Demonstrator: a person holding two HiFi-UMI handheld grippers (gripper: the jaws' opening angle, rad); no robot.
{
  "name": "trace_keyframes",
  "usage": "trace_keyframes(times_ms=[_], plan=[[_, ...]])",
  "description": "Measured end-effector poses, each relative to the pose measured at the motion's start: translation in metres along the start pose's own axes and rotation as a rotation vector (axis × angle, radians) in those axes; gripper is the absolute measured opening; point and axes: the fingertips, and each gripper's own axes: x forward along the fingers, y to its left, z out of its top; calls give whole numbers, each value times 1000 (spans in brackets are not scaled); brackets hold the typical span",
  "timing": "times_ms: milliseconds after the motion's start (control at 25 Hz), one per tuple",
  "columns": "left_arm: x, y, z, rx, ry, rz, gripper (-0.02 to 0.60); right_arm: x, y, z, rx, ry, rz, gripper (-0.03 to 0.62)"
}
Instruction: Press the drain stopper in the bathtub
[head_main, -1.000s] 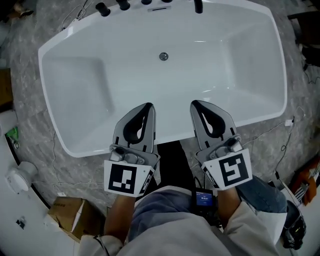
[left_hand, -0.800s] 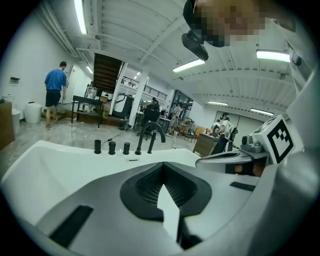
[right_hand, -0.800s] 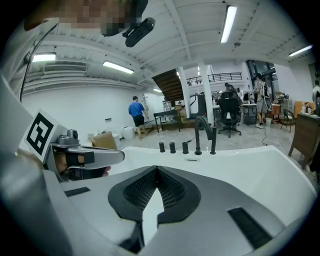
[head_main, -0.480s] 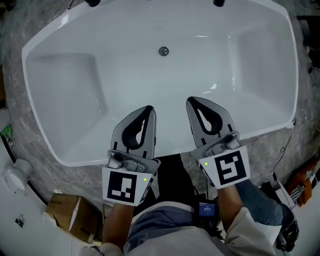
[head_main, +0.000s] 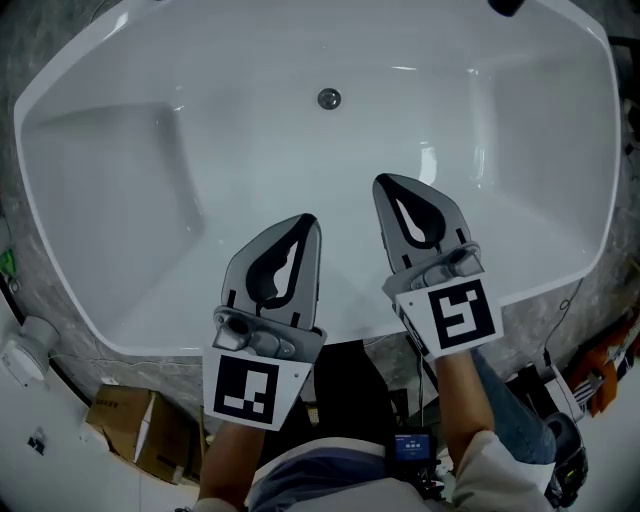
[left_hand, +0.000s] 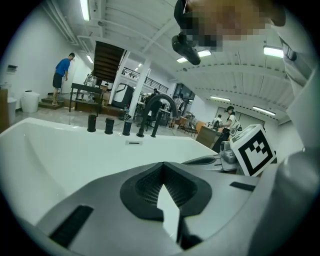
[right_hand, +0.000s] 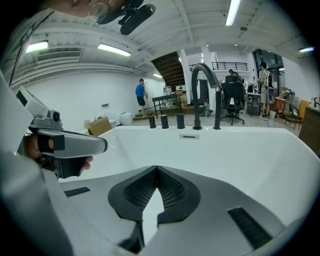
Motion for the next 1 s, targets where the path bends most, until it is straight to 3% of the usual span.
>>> trace_keyframes(times_ms=[320,1000], plan=[[27,29,-34,-4,11,15,6,65,-12,-38,-42,32,11,15],[77,66,-113,-49,48,26,6,230,-61,-169,-173,240,45,15]])
